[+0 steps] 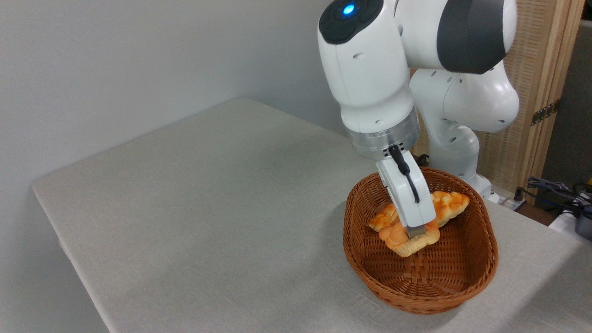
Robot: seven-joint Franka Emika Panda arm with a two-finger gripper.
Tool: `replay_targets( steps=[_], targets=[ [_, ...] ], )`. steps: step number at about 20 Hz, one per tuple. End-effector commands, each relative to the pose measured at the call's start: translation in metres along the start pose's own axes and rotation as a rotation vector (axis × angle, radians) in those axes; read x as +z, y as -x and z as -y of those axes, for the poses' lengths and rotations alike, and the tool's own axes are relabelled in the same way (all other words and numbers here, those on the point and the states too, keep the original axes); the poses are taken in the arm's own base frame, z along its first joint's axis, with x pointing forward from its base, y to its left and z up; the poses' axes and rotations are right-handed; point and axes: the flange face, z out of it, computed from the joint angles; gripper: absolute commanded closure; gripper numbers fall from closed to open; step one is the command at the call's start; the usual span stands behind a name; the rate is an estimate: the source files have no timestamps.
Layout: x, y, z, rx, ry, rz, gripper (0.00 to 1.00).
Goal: Put bread into the basket
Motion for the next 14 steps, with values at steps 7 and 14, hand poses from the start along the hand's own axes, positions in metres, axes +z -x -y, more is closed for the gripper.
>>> replay_targets(
  steps=[7, 14],
  targets=[
    [0.004, -0.005, 0.006, 0.028, -0.015, 0.023, 0.00],
    [-0.018, -0.009, 0.008, 0.002, -0.061, 0.001, 0.00]
  ],
)
